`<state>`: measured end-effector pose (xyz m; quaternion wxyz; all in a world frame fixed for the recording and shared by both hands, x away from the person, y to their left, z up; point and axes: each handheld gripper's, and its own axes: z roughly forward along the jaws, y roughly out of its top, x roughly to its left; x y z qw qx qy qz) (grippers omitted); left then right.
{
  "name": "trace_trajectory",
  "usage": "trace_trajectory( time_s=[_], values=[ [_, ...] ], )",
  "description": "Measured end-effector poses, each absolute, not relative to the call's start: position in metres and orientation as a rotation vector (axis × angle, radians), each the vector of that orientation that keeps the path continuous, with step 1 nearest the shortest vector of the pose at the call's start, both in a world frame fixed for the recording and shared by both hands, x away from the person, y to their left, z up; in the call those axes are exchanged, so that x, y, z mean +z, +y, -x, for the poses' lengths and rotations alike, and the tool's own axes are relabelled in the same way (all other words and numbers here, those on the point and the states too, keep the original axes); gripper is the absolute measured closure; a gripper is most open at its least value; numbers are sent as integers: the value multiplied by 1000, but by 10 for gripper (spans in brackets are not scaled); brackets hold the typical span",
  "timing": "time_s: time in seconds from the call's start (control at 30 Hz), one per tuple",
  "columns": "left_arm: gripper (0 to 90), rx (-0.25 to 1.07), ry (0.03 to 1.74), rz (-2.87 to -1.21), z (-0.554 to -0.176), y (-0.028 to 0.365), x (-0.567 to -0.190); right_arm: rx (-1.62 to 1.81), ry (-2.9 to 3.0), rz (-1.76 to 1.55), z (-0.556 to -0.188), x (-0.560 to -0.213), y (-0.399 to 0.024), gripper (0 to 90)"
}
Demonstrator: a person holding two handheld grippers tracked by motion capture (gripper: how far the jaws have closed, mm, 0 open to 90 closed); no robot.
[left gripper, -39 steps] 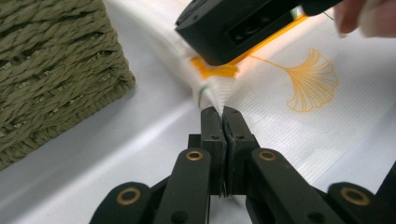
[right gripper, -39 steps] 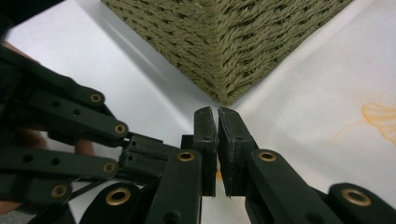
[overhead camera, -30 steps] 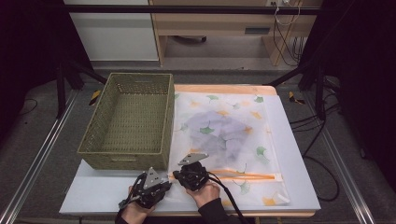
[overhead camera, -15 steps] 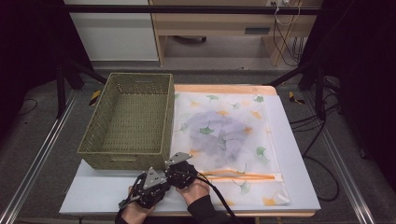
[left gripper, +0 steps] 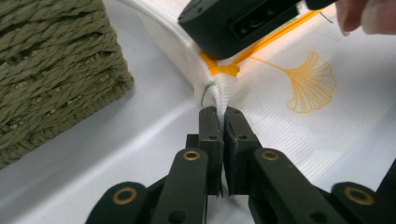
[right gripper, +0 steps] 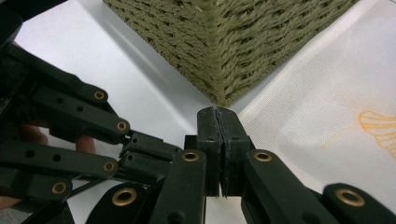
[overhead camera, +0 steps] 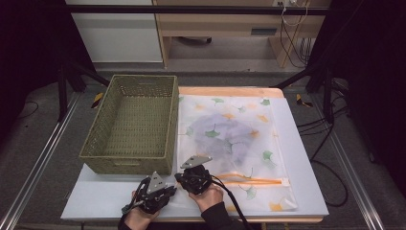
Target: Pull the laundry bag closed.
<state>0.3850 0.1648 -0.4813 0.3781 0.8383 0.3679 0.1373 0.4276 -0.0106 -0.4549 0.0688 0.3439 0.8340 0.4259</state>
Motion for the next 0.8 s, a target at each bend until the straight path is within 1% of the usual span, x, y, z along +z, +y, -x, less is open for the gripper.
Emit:
trace_trajectory(
  time_s=[0.03, 0.13, 0.2, 0.23, 0.3, 0.33, 0.4, 0.57, 0.8],
  values=[
    [821, 352, 943, -2137, -386, 164, -481, 1289, 2503, -1034, -427, -455, -12, 890],
    [705, 353, 940, -2116, -389, 162, -482, 1299, 2492, -1031, -429, -456, -13, 893],
    [693, 334, 939, -2095, -391, 161, -482, 1315, 2479, -1029, -429, -455, -13, 892],
    [702, 330, 937, -2093, -391, 160, -482, 1323, 2477, -1026, -430, -455, -13, 892],
    [763, 336, 943, -2091, -391, 159, -481, 1333, 2474, -1039, -431, -454, -12, 890],
    [816, 342, 945, -2093, -390, 159, -480, 1333, 2473, -1038, -431, -455, -12, 888],
    [864, 342, 949, -2088, -388, 160, -478, 1350, 2471, -1042, -431, -455, -14, 882],
    [871, 351, 955, -2096, -387, 159, -477, 1393, 2467, -1052, -428, -454, -22, 875],
    [870, 357, 953, -2099, -387, 160, -477, 1404, 2474, -1034, -422, -452, -29, 887]
  ],
)
